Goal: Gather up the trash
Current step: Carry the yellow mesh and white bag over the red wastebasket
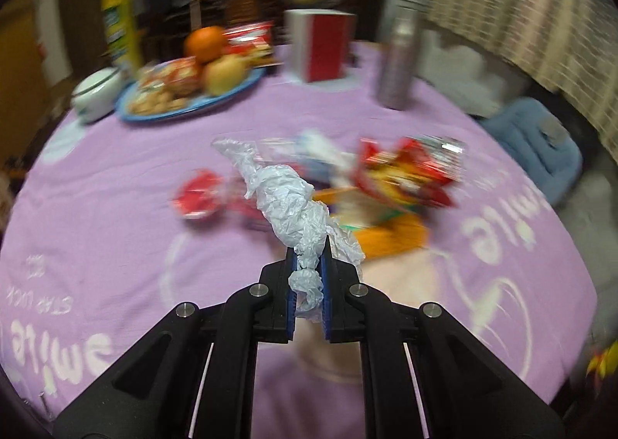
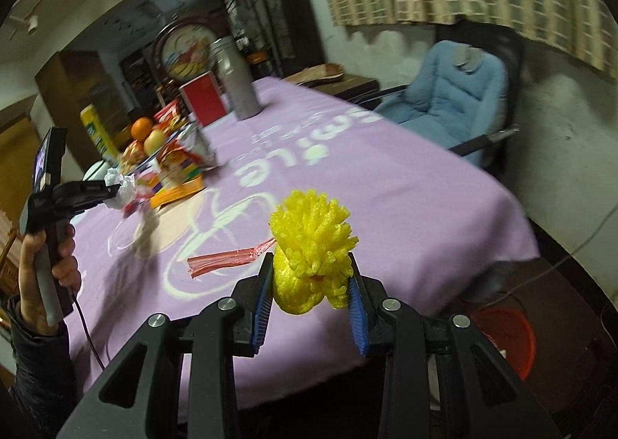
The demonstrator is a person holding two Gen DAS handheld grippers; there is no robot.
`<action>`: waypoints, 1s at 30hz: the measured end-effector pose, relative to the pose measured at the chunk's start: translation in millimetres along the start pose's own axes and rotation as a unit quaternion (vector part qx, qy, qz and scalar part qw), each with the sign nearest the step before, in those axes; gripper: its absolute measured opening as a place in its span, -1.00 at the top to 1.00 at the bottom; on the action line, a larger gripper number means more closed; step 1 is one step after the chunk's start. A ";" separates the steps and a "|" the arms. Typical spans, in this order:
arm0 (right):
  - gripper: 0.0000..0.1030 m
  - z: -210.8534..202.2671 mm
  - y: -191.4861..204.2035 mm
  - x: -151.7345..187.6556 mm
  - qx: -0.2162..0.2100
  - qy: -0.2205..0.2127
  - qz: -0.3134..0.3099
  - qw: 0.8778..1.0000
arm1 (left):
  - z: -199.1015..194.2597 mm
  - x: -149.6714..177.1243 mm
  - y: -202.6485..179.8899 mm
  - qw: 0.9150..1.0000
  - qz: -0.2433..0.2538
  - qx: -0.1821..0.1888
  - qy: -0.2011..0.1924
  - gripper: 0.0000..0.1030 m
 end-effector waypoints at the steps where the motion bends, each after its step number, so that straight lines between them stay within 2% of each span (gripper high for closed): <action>1: 0.33 -5.6 -7.7 0.7 0.005 -0.004 0.005 1.000 | -1.3 4.7 -15.0 0.999 0.015 0.032 0.001 0.78; 7: 0.33 -19.2 -34.2 12.0 0.024 -0.001 0.017 1.000 | -16.6 20.7 -64.0 0.990 0.086 0.109 -0.025 0.78; 10: 0.33 -20.4 -36.7 14.3 0.026 0.000 0.021 0.999 | -23.5 27.1 -83.7 0.981 0.110 0.157 -0.028 0.78; 14: 0.33 -21.3 -30.0 13.1 0.021 -0.002 0.016 1.000 | -38.6 36.2 -104.0 0.970 0.149 0.185 -0.046 0.78; 20: 0.33 -25.3 -25.7 12.2 0.013 -0.006 0.012 1.000 | -54.6 55.5 -129.2 0.957 0.194 0.208 -0.056 0.78; 23: 0.33 -29.2 -29.5 11.5 0.010 -0.010 0.015 1.000 | -62.1 63.0 -141.3 0.952 0.214 0.211 -0.054 0.78; 30: 0.33 -37.4 -51.2 14.3 0.007 -0.018 0.035 0.999 | -82.7 73.0 -171.3 0.943 0.229 0.237 -0.035 0.78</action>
Point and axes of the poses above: each gripper's, at about its wrist camera, not at the fingertips, and z roughly the way its jaws point, y to its left, x to its underside, the point moved 5 cm from there along z, roughly the way its jaws point, and after that the axes turned 8 degrees about -y, right-handed, at the moved point
